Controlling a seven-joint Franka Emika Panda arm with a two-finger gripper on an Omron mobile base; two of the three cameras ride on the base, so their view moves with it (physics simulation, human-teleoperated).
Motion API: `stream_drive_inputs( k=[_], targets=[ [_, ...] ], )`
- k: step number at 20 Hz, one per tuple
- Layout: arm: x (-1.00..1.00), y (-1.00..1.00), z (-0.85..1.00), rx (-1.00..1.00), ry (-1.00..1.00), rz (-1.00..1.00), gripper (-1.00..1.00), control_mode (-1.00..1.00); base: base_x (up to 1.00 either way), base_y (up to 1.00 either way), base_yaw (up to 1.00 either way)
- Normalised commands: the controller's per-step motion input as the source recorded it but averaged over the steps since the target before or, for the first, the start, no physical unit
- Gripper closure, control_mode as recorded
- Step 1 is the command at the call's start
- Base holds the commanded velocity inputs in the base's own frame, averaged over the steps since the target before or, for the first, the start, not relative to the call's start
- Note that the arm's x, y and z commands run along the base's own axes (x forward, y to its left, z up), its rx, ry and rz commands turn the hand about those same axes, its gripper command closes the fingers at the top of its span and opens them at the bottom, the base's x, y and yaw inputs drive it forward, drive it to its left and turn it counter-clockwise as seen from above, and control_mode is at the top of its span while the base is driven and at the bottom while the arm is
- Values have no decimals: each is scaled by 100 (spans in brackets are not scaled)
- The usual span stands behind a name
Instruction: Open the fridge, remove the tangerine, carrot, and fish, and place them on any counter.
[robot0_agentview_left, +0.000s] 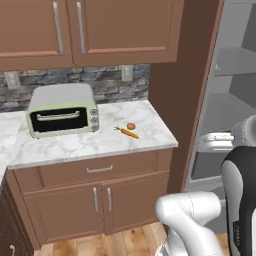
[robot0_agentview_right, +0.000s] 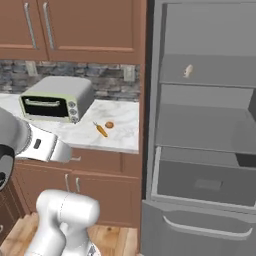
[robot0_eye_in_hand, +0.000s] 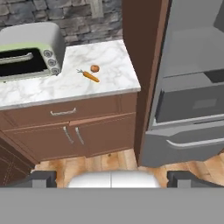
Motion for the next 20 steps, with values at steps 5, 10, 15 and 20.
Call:
stream_drive_inputs(
  k=[5,10,15,20],
  targets=[
    [0,0,0,0,0,0,-100,100,-13,-99,1],
    [0,0,0,0,0,0,-100,100,-17,-82,9],
    [0,0,0,0,0,0,-100,100,0,-62,10],
    [0,0,0,0,0,0,-100,100,1,-53,8]
  ],
)
